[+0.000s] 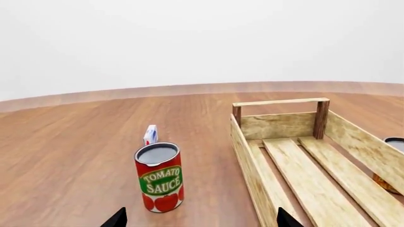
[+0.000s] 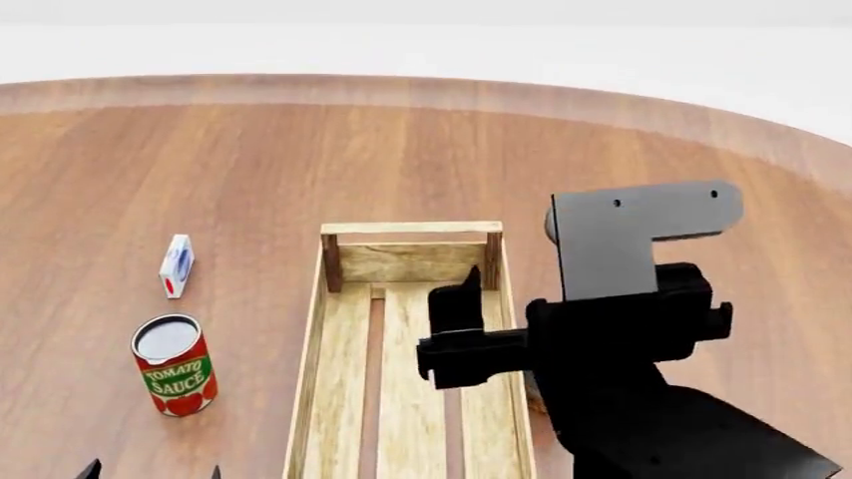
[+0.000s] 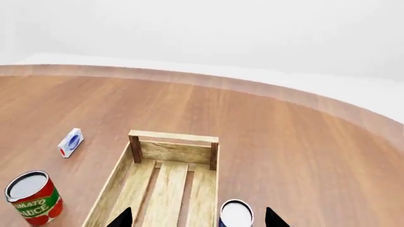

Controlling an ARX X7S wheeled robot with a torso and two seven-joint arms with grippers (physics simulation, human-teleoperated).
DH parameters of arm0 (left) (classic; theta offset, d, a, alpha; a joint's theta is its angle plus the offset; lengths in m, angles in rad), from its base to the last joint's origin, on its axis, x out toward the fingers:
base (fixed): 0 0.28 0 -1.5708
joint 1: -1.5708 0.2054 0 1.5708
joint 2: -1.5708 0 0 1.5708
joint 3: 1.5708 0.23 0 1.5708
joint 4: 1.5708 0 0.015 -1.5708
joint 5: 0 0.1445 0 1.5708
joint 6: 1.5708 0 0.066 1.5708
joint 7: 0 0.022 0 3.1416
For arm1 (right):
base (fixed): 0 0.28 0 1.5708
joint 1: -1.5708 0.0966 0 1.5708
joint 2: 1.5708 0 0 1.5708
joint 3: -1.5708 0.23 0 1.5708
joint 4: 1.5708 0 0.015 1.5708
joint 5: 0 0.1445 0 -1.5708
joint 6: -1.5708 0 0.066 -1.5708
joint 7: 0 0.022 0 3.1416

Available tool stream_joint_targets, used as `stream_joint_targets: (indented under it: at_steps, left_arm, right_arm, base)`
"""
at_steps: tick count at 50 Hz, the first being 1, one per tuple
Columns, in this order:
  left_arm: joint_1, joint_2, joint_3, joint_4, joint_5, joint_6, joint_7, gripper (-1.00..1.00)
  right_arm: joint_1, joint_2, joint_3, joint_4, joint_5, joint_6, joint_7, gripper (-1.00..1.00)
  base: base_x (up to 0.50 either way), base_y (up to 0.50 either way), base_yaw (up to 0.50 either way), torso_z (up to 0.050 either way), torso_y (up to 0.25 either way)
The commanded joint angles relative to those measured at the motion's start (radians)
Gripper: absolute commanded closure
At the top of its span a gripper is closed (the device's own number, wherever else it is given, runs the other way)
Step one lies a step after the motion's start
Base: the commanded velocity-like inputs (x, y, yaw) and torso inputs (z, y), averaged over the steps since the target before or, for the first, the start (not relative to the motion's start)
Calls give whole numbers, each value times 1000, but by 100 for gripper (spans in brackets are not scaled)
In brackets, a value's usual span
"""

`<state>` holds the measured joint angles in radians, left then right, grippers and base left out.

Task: Pick up the butter and put it in the tray.

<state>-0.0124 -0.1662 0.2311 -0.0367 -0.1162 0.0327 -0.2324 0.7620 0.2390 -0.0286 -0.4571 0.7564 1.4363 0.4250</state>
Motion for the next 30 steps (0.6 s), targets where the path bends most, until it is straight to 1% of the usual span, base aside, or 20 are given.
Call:
stream_joint_targets:
  at_steps: [1, 6, 12, 15, 16, 17, 18, 19, 21, 22, 23, 24, 30]
  left_arm:
    - [-4, -5, 6, -3, -5, -2, -8, -100]
    - [-4, -7, 9, -2, -5, -3, -12, -100]
    - [-7, -9, 13, -5, -8, -4, -15, -100]
    - [-8, -10, 14, -7, -10, -5, -17, -100]
    - [-9, -10, 14, -7, -10, -5, -18, -100]
    - [-9, -10, 15, -9, -10, -4, -19, -100]
    - [-9, -10, 15, -9, -12, -4, -19, -100]
    - [-10, -11, 15, -10, -12, -3, -19, -100]
    - [-12, -11, 17, -14, -12, -3, -20, -100]
    - [-9, -10, 19, -23, -10, 7, -20, -100]
    - [-10, -10, 21, -29, -9, 11, -20, -100]
    - [-10, -10, 21, -29, -10, 11, -21, -100]
    - [-10, -13, 25, -30, -11, 13, -24, -100]
  right_arm:
    - [189, 121, -48, 190, 430, 119, 134, -100]
    - [208, 158, -121, 209, 429, 93, 90, -100]
    - [237, 178, -162, 240, 438, 90, 70, -100]
    - [261, 209, -219, 220, 442, 85, 8, -100]
    - [264, 205, -204, 230, 469, 93, 7, -100]
    - [307, 240, -269, 218, 440, 86, -56, -100]
    - [331, 255, -312, 232, 439, 107, -81, -100]
    - [336, 261, -322, 231, 429, 89, -93, -100]
    - [357, 270, -356, 246, 433, 106, -105, -100]
    - [446, 326, -506, 236, 329, 100, -255, -100]
    - [454, 367, -656, 159, 305, 79, -397, -100]
    - [457, 371, -801, 160, 297, 70, -406, -100]
    - [462, 379, -861, 131, 295, 64, -429, -100]
  base:
    - [0, 0, 0, 0, 0]
    - [0, 0, 0, 0, 0]
    - [0, 0, 0, 0, 0]
    - [0, 0, 0, 0, 0]
    - [0, 0, 0, 0, 0]
    - [0, 0, 0, 0, 0]
    - [0, 0, 0, 0, 0]
    - [0, 0, 0, 0, 0]
    - [0, 0, 0, 0, 0]
    - [0, 0, 0, 0, 0]
    - [0, 0, 0, 0, 0]
    - [0, 0, 0, 0, 0]
    - [0, 0, 0, 0, 0]
